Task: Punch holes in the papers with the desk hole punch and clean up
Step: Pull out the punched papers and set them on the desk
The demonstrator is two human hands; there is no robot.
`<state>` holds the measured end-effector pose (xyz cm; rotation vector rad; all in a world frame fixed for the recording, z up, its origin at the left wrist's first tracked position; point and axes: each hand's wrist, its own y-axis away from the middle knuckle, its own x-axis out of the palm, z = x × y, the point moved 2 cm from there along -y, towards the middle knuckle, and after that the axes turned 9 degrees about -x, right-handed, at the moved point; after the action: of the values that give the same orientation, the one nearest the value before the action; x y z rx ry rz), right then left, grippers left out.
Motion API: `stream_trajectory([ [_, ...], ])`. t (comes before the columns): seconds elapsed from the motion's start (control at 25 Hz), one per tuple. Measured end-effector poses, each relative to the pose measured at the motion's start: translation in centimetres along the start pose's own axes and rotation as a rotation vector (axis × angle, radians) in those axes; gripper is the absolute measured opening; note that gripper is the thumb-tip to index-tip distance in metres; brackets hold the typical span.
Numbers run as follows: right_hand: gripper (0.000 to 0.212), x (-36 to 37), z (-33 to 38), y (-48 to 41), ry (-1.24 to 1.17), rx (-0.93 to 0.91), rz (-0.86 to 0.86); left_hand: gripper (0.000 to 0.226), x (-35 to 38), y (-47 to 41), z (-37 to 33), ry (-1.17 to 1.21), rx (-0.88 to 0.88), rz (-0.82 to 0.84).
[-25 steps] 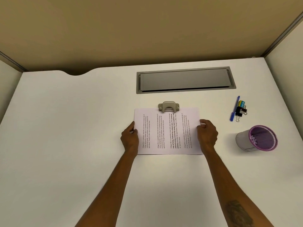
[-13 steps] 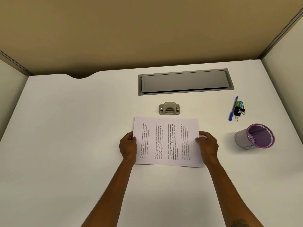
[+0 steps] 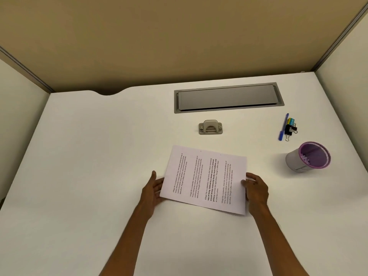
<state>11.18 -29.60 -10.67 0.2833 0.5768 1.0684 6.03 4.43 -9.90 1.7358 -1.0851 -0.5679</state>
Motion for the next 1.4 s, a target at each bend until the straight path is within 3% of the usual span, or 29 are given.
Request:
stream_trajectory([
  [0.12, 0.034, 0.3, -1.1, 1.9, -0.066, 0.039, -0.047, 0.062, 0.2, 0.1, 2.1, 0.330, 0.044, 0.074],
  [0.2, 0.037, 0.9, -1.8, 3.6, -0.144, 0.105, -0.049, 0.058, 1.1, 0.4, 3.2, 0.373, 0.097, 0.042],
  [0.36, 0.039, 2.3, -3.5, 7.1, -0.300, 0.234, 0.038, 0.030, 3.3, 1.2, 4.7, 0.123, 0.252, -0.041],
  [0.6, 0.022, 1.3, -2.3, 5.4, -0.373, 0.255, 0.083, 0.052, 2.3, 0.8, 3.7, -0.088, 0.329, -0.086],
  [0.68, 0.025, 0.8, -1.0, 3.2, -0.286, 0.259, 0.206, 0.051, 1.2, 0.6, 2.9, -0.156, 0.315, -0.091],
  [0.84, 0.035, 1.3, 1.2, 0.3, -0.011, 0.199, 0.558, 0.045, 0.2, 0.4, 1.3, -0.192, 0.276, -0.031],
  [0.96, 0.039, 3.4, 2.6, 0.4, 0.151, 0.087, 0.697, 0.033, 0.5, 0.1, 1.3, -0.124, 0.242, -0.079],
  [1.16, 0.026, 8.0, 4.2, 1.7, 0.382, -0.243, 0.685, 0.032, 2.1, 0.5, 2.5, -0.179, 0.342, -0.152],
  [1.4, 0.016, 7.8, 5.1, 2.7, 0.242, -0.312, 0.614, 0.029, 3.3, 2.4, -0.5, -0.159, 0.522, -0.090],
])
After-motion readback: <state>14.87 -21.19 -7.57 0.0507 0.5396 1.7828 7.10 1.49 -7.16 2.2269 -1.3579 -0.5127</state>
